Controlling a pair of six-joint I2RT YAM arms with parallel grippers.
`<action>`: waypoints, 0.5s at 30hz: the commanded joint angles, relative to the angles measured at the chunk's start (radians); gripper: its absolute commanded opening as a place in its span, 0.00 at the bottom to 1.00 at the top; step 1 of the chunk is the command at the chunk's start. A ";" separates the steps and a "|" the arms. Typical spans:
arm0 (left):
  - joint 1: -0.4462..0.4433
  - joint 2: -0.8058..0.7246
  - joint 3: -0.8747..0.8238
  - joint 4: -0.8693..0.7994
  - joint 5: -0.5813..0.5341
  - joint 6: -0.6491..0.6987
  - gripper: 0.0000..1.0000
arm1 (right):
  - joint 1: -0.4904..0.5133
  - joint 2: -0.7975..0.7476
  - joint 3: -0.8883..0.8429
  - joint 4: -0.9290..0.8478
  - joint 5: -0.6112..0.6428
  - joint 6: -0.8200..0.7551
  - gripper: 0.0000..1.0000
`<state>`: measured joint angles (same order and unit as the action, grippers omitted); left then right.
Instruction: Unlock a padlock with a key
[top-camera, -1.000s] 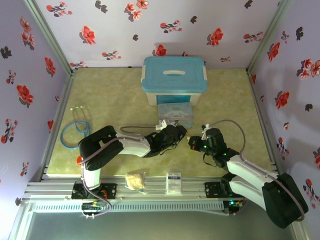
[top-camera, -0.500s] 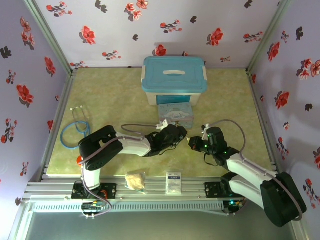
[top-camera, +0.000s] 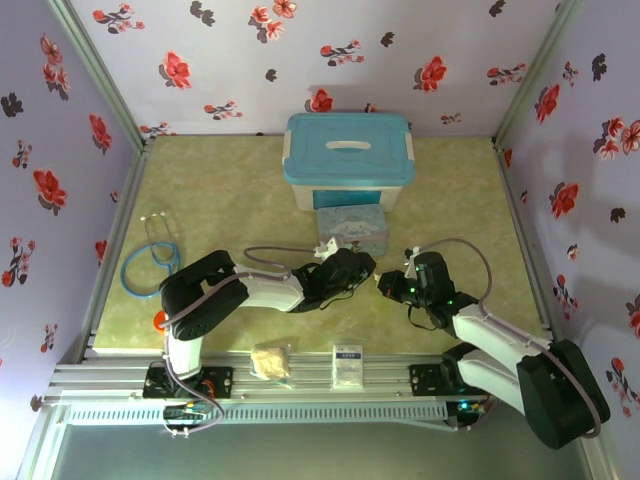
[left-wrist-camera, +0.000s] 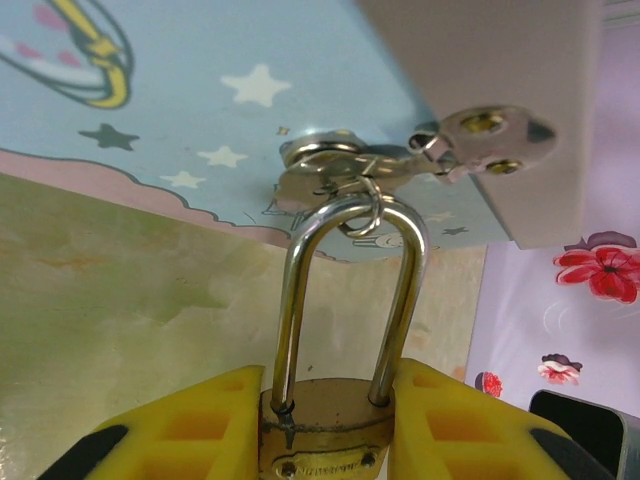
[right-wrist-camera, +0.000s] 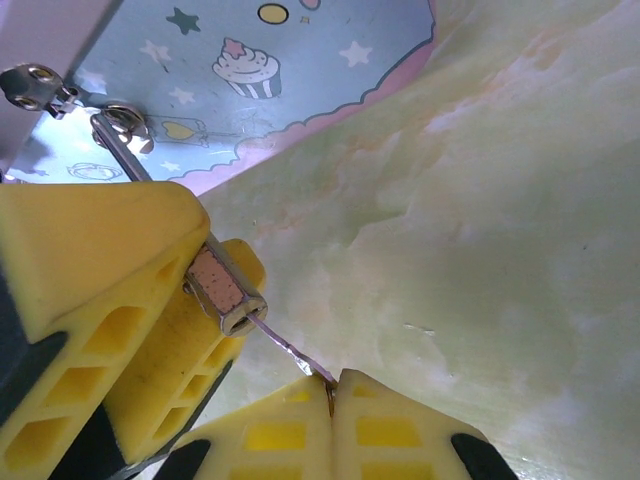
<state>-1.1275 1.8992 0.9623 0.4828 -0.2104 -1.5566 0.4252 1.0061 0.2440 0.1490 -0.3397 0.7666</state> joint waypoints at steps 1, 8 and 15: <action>-0.048 0.031 0.033 0.055 0.134 -0.005 0.00 | 0.002 -0.037 0.043 0.147 0.043 0.007 0.00; -0.058 0.031 0.055 0.033 0.150 0.018 0.00 | 0.005 -0.037 0.076 0.109 0.063 -0.027 0.00; -0.058 0.029 0.023 0.123 0.165 -0.040 0.00 | 0.010 0.035 0.064 0.185 0.095 -0.033 0.00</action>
<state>-1.1316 1.9324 0.9794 0.5129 -0.1955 -1.5749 0.4324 1.0298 0.2577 0.1658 -0.3080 0.7643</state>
